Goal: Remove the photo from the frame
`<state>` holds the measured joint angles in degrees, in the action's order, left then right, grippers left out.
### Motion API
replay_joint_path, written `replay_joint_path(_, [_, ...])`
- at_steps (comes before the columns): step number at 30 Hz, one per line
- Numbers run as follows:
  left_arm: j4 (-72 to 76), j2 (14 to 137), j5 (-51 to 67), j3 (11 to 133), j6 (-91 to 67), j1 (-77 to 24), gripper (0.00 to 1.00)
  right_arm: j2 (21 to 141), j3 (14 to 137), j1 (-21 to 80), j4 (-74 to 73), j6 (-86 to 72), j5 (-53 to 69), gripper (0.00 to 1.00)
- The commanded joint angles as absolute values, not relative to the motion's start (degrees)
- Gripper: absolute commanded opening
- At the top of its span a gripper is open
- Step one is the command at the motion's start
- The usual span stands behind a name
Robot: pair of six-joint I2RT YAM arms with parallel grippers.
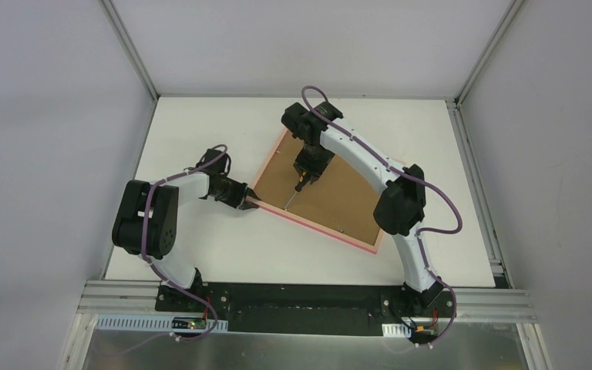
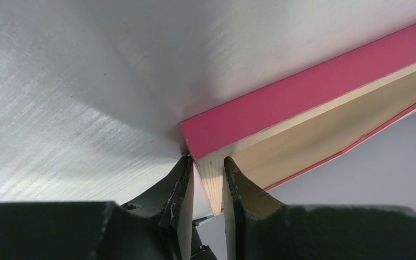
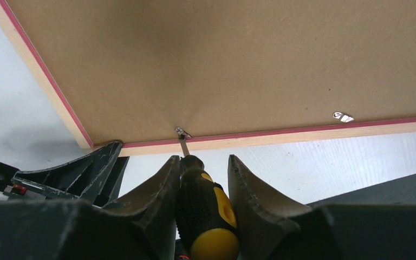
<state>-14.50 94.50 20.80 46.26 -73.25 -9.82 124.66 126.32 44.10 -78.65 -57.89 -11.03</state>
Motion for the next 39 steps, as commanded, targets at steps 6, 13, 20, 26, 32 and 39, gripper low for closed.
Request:
replay_joint_path(6, [-22.2,97.4,15.5,44.9,-70.4,-10.3,0.00,120.0,124.1,44.9,-95.5,-53.3,-21.3,0.00])
replay_joint_path(13, [-22.6,97.5,15.4,45.1,-69.9,-10.3,0.00,117.7,125.2,44.8,-95.5,-52.7,-23.3,0.00])
replay_joint_path(20, [-23.4,97.8,18.0,48.2,-62.5,-10.3,0.00,115.3,133.1,42.9,-88.8,-43.0,-12.3,0.00])
replay_joint_path(26, [-25.6,97.5,20.3,50.8,-52.1,-10.2,0.00,105.1,113.1,40.1,-69.8,-37.5,2.0,0.00])
replay_joint_path(32, [-28.6,95.4,21.9,52.5,-43.5,-10.2,0.28,97.5,101.7,40.0,-60.6,-34.5,5.2,0.00])
replay_joint_path(39, [-28.7,92.4,25.2,54.4,-40.5,-10.2,0.54,93.6,92.7,42.1,-48.7,-27.2,1.2,0.00])
